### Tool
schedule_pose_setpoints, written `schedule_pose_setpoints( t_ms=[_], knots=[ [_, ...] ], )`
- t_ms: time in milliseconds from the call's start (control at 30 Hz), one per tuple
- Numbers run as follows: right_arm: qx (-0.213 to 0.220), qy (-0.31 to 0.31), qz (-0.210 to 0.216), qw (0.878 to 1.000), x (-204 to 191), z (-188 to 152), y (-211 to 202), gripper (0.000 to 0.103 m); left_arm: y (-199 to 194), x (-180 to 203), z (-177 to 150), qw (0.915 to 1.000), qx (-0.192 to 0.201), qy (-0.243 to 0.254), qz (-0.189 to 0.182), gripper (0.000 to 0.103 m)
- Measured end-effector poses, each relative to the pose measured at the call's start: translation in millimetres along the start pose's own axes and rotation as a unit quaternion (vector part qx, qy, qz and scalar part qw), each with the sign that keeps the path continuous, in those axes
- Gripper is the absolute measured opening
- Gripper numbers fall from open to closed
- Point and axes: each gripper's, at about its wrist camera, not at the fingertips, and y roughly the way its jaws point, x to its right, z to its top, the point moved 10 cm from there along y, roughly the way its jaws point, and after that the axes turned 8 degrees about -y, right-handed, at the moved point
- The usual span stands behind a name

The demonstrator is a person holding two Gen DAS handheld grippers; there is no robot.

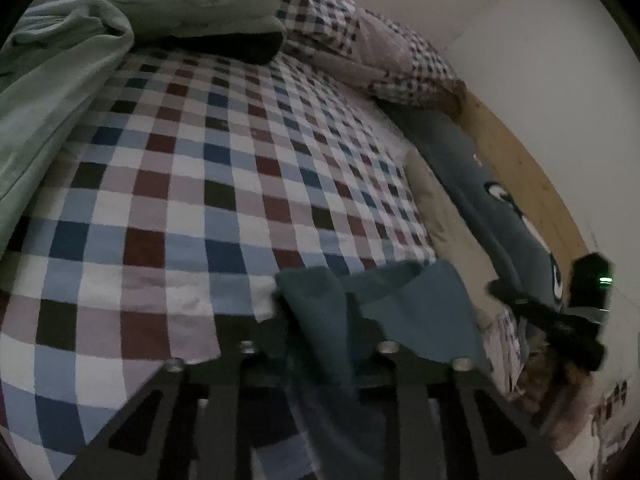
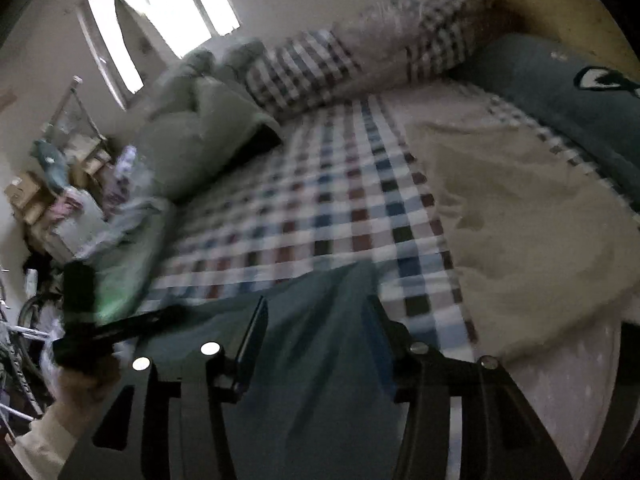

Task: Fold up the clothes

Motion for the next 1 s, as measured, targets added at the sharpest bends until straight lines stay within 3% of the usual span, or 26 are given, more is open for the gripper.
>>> schedule_pose_setpoints(
  t_ms=[67, 267, 300, 333, 367, 400, 500, 567, 633, 733, 867, 900, 933, 967, 1000],
  knots=[
    [-0.028, 0.001, -0.013, 1.0, 14.6, 0.0, 27.0, 0.052, -3.6, -2.4, 3.2, 0.9998, 0.015, -0.01, -0.005, 0.01],
    [-0.054, 0.005, 0.036, 0.998, 12.5, -6.8, 66.1, 0.052, -14.9, -10.1, 13.0, 0.9972, 0.061, -0.039, -0.021, 0.007],
    [-0.057, -0.01, 0.039, 0.998, 7.5, -6.9, 67.8, 0.048, -16.8, -11.4, 14.7, 0.9964, 0.068, -0.044, -0.024, 0.006],
    [-0.058, -0.027, 0.041, 0.997, 2.2, -6.3, 68.7, 0.025, -18.8, -12.8, 16.3, 0.9955, 0.076, -0.049, -0.027, 0.006],
    [-0.054, -0.049, 0.036, 0.997, -3.8, -3.4, 67.7, 0.008, -20.7, -13.9, 18.0, 0.9947, 0.084, -0.053, -0.027, 0.006],
    [-0.046, -0.069, 0.028, 0.996, -9.7, 0.8, 64.2, 0.002, -22.1, -14.5, 19.6, 0.994, 0.092, -0.054, -0.025, 0.006],
    [-0.007, -0.103, 0.002, 0.995, -20.1, 20.7, 48.3, 0.001, -18.9, -21.5, 21.5, 0.9932, 0.101, -0.057, -0.006, 0.006],
    [0.017, -0.113, -0.023, 0.993, -19.2, 32.4, 41.5, 0.001, -8.4, -35.4, 20.3, 0.9932, 0.09, -0.073, 0.016, 0.006],
    [0.007, -0.106, -0.039, 0.994, -10.0, 27.6, 53.6, 0.001, -0.8, -46.7, 20.0, 0.992, 0.082, -0.09, 0.034, 0.008],
    [-0.013, -0.096, -0.062, 0.993, 4.7, 17.5, 72.4, 0.002, -9.7, -56.2, 25.9, 0.9876, 0.102, -0.102, 0.063, 0.009],
    [-0.018, -0.092, -0.151, 0.984, 29.8, 16.0, 72.1, 0.006, -28.7, -71.7, 33.7, 0.9818, 0.116, -0.135, 0.065, 0.012],
    [-0.012, -0.087, -0.158, 0.984, 33.4, 18.1, 67.3, 0.013, -35.1, -69.6, 35.7, 0.982, 0.123, -0.127, 0.067, 0.018],
    [-0.005, -0.08, -0.158, 0.984, 35.6, 20.4, 62.1, 0.034, -41.5, -66.4, 37.3, 0.9823, 0.13, -0.117, 0.069, 0.021],
    [0.006, -0.074, -0.151, 0.986, 34.6, 23.5, 56.1, 0.045, -47.4, -59.1, 37.6, 0.9833, 0.135, -0.099, 0.072, 0.026],
    [0.017, -0.069, -0.14, 0.988, 31.8, 26.9, 49.5, 0.05, -53.0, -47.5, 36.7, 0.9849, 0.137, -0.077, 0.072, 0.034]
  ],
)
